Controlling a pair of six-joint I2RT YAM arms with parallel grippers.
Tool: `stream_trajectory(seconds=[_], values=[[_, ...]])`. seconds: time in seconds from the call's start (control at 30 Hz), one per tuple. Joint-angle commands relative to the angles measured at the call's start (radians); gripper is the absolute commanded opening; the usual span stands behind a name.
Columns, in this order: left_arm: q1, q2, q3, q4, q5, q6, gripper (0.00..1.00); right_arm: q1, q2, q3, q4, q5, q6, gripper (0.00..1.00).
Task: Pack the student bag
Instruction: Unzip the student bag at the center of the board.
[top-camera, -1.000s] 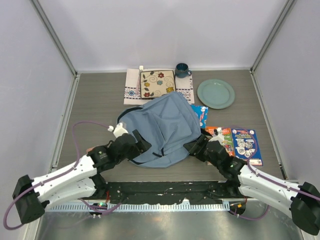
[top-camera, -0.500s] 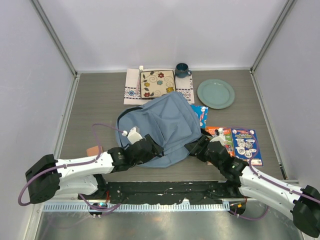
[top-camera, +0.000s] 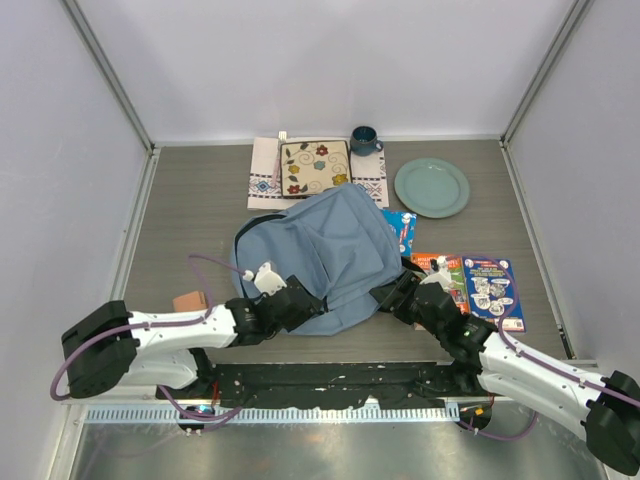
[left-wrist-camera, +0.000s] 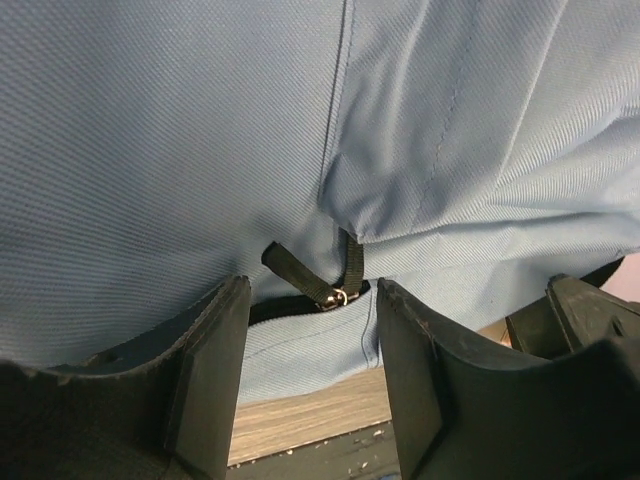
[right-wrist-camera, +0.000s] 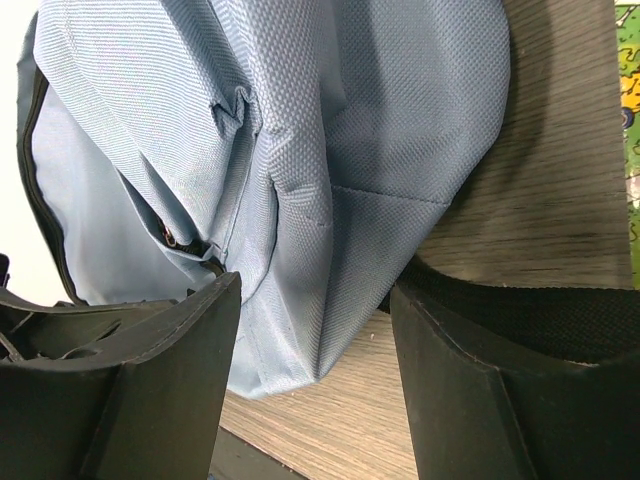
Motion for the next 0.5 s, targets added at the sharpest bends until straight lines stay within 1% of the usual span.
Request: stream_trajectory(seconds=[0.0, 0.07, 0.17, 0.2, 0.3, 0.37, 0.47], values=[[-0.006, 0.019, 0.007, 0.017, -0.080, -0.045, 0.56, 0.002, -0.004, 0.021, 0.003, 0.037, 0.007, 0.66], [-0.006, 0.021, 0.004, 0.019, -0.093, -0.054, 0.56, 0.002, -0.005, 0.022, 0.001, 0.040, 0.007, 0.66], [-0.006, 0.027, -0.001, 0.019, -0.115, -0.066, 0.51, 0.004, -0.007, 0.022, 0.000, 0.037, 0.007, 0.66], [-0.006, 0.030, -0.005, 0.020, -0.118, -0.068, 0.49, 0.002, -0.005, 0.022, 0.000, 0.037, 0.008, 0.66], [-0.006, 0.041, -0.022, 0.045, -0.129, -0.082, 0.39, 0.002, -0.007, 0.024, -0.005, 0.038, 0.008, 0.66], [-0.006, 0.045, -0.036, 0.080, -0.123, -0.088, 0.38, 0.004, -0.008, 0.024, -0.006, 0.041, 0.008, 0.66], [-0.006, 0.058, -0.037, 0.083, -0.112, -0.094, 0.39, 0.004, -0.010, 0.025, -0.013, 0.041, 0.008, 0.66]])
